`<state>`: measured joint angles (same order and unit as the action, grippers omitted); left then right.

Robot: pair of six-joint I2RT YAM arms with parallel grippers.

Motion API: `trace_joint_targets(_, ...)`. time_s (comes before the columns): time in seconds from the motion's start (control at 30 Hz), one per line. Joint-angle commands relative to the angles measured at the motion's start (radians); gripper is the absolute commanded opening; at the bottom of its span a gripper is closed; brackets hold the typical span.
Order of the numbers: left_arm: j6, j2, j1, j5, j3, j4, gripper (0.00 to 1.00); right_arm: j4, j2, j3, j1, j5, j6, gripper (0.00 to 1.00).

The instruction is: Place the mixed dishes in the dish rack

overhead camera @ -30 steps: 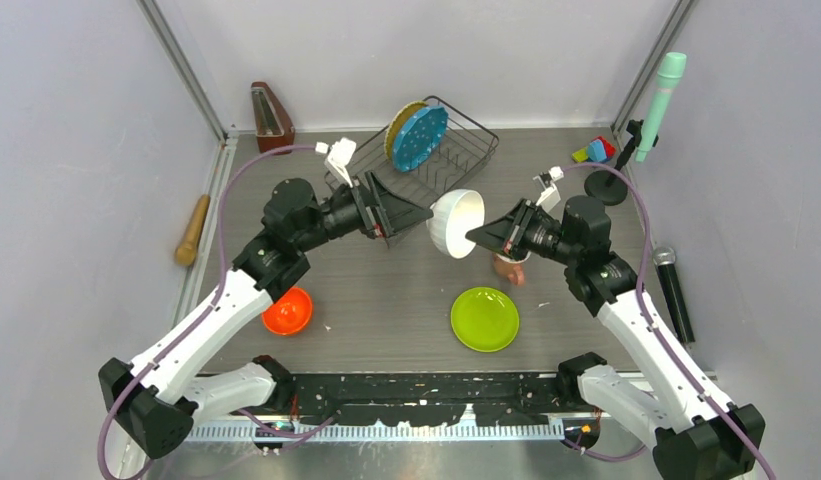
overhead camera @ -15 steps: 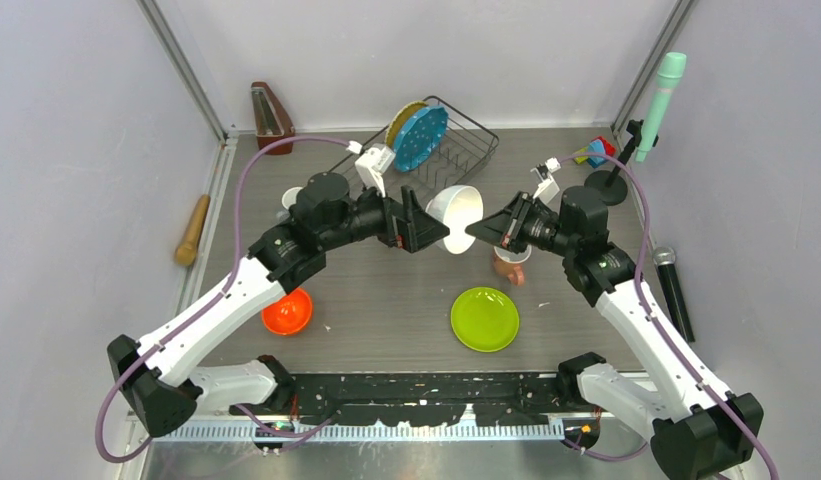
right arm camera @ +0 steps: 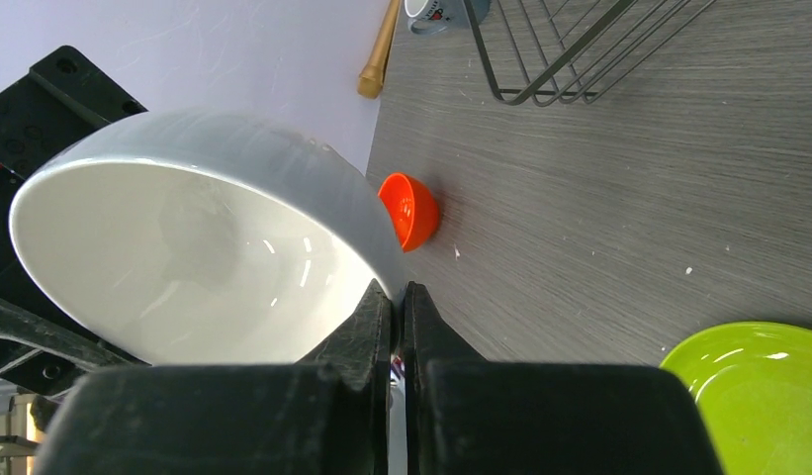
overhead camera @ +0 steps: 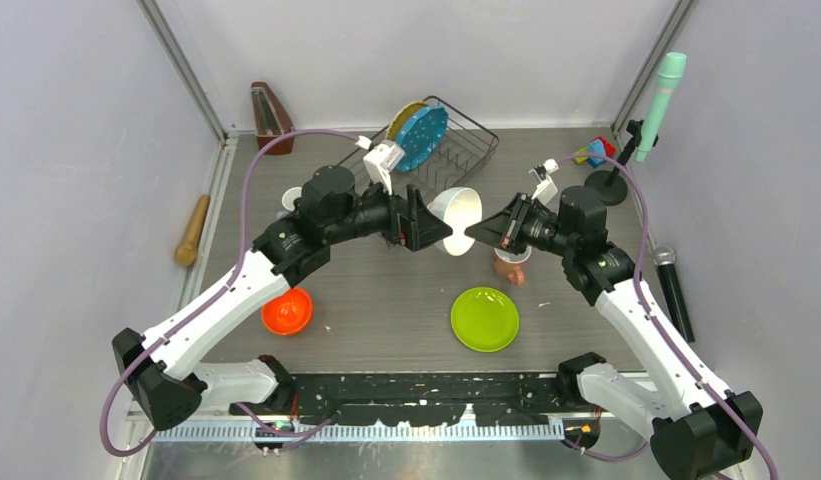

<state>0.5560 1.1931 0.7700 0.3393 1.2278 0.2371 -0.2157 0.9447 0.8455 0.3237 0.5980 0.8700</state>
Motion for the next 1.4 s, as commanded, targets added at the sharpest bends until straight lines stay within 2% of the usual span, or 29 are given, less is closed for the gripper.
trace_joint_targets(0.0, -0.007, -0.002, 0.002, 0.035, 0.036, -0.008, 0.85, 0.084, -0.030, 0.068, 0.003, 0.047, 0.008, 0.00)
trace_joint_targets(0.27, 0.022, 0.020, 0.002, 0.074, 0.061, 0.014, 0.59, 0.082, -0.030, 0.070, 0.003, 0.050, 0.010, 0.00)
trace_joint_targets(0.33, 0.022, 0.011, 0.002, 0.064, 0.059, 0.008, 0.42, 0.079, -0.030, 0.070, 0.003, 0.046, 0.009, 0.03)
trace_joint_targets(0.37, 0.019, 0.007, 0.002, 0.054, 0.058, 0.007, 0.33, 0.077, -0.030, 0.070, 0.003, 0.044, 0.008, 0.08)
trace_joint_targets(0.4, 0.015, 0.003, 0.002, 0.046, 0.058, 0.009, 0.22, 0.077, -0.028, 0.070, 0.003, 0.043, 0.005, 0.24)
trace_joint_targets(0.43, 0.009, 0.002, 0.002, 0.034, 0.061, 0.014, 0.10, 0.071, -0.028, 0.071, 0.003, 0.035, 0.002, 0.33)
trace_joint_targets(0.47, 0.002, 0.001, 0.002, 0.021, 0.067, 0.022, 0.01, 0.065, -0.028, 0.071, 0.003, 0.027, -0.004, 0.52)
trace_joint_targets(0.53, -0.015, 0.006, 0.000, -0.006, 0.081, 0.046, 0.00, 0.045, -0.025, 0.074, 0.003, 0.001, -0.018, 0.66)
trace_joint_targets(0.6, -0.037, 0.013, 0.000, -0.028, 0.097, 0.065, 0.00, 0.015, -0.019, 0.080, 0.002, -0.035, -0.033, 0.73)
trace_joint_targets(0.73, -0.102, 0.031, 0.000, -0.115, 0.144, 0.121, 0.00, -0.044, -0.003, 0.100, 0.002, -0.094, -0.065, 0.80)
trace_joint_targets(1.0, -0.426, 0.155, 0.000, -0.507, 0.345, 0.276, 0.00, -0.193, -0.027, 0.146, 0.000, -0.227, -0.170, 0.82)
trace_joint_targets(1.2, -0.795, 0.372, 0.000, -0.808, 0.485, 0.315, 0.00, -0.243, -0.064, 0.151, -0.001, -0.262, -0.207, 0.81)
trace_joint_targets(1.37, -0.973, 0.541, 0.000, -0.985, 0.575, 0.317, 0.00, -0.298, -0.088, 0.159, 0.000, -0.321, -0.236, 0.81)
